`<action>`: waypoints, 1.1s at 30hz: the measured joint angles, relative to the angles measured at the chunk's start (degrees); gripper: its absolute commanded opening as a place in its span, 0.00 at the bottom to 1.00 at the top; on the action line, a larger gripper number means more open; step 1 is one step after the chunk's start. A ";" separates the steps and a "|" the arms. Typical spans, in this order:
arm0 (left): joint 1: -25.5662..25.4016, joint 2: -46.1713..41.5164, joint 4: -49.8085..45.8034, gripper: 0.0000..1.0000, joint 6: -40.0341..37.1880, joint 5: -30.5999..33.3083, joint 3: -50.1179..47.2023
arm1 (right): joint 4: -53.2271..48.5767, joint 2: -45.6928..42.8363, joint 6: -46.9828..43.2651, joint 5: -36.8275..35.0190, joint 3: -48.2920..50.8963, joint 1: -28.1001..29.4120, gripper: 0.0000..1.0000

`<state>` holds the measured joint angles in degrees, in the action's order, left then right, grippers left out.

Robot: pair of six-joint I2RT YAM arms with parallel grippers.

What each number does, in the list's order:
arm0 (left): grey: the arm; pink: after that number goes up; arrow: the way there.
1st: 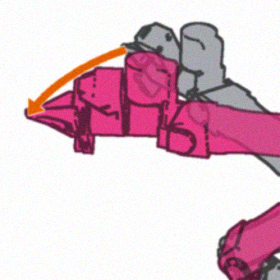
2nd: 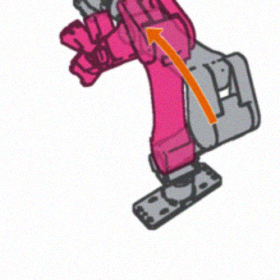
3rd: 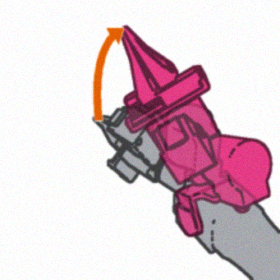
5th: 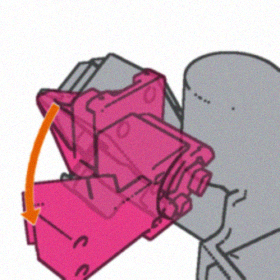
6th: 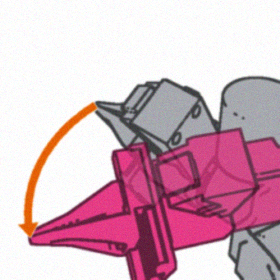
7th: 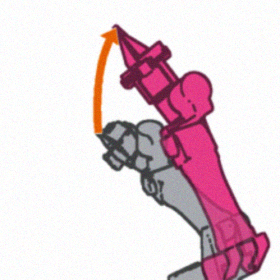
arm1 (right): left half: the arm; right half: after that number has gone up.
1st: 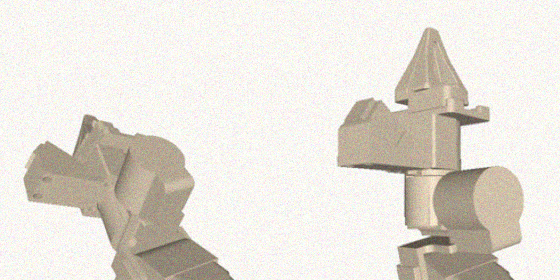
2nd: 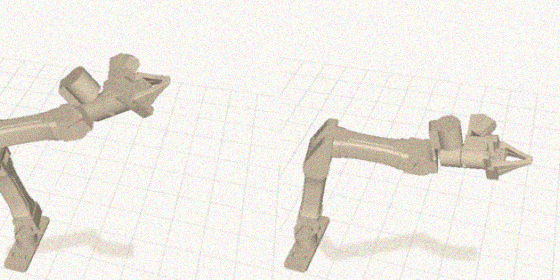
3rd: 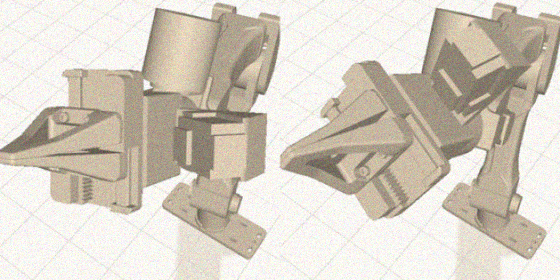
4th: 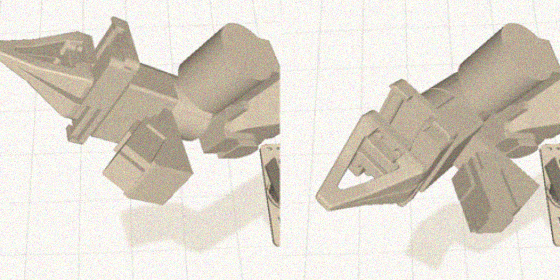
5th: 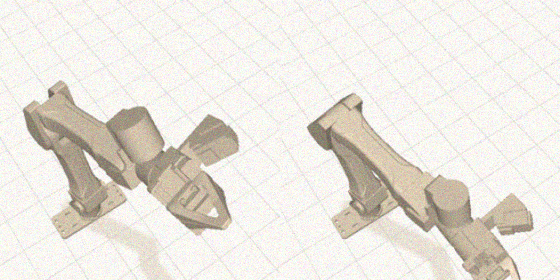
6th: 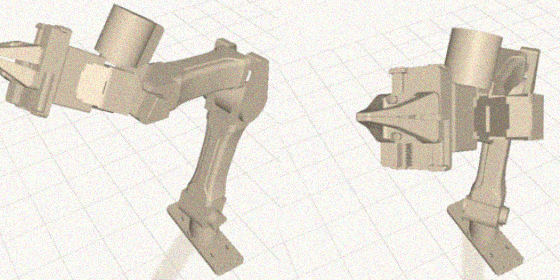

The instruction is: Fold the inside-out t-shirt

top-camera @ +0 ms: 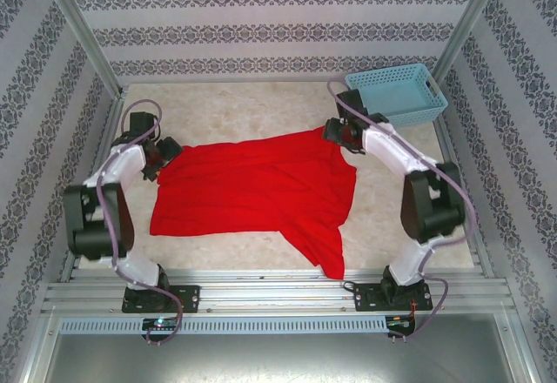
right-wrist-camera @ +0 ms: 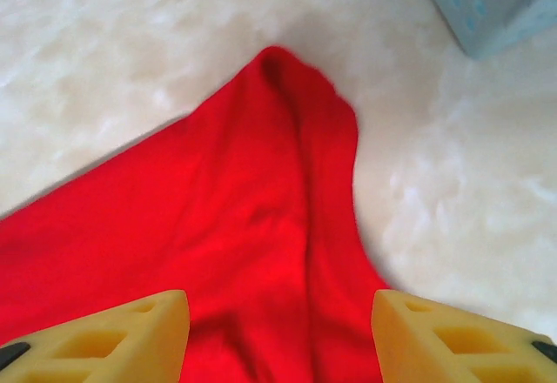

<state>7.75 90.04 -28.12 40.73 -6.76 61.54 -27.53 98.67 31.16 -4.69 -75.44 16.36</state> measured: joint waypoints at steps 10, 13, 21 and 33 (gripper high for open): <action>-4.28 -19.39 -6.01 0.83 0.39 5.57 -19.12 | -0.74 -20.72 2.43 1.81 29.09 10.80 0.59; -4.28 -19.58 -6.10 0.78 1.01 5.53 -22.82 | 0.37 -19.37 3.91 4.04 31.82 13.44 0.58; -4.42 -9.68 -1.42 0.71 2.03 2.97 -23.15 | 9.31 -7.26 9.07 6.64 29.44 10.62 0.57; -4.44 2.56 5.88 0.75 1.90 2.49 -12.00 | 16.46 1.36 9.60 11.37 21.59 1.53 0.57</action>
<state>3.31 92.60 -22.24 42.63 -4.27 49.54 -11.07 100.03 40.75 6.68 -53.84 17.89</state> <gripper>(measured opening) 0.735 0.560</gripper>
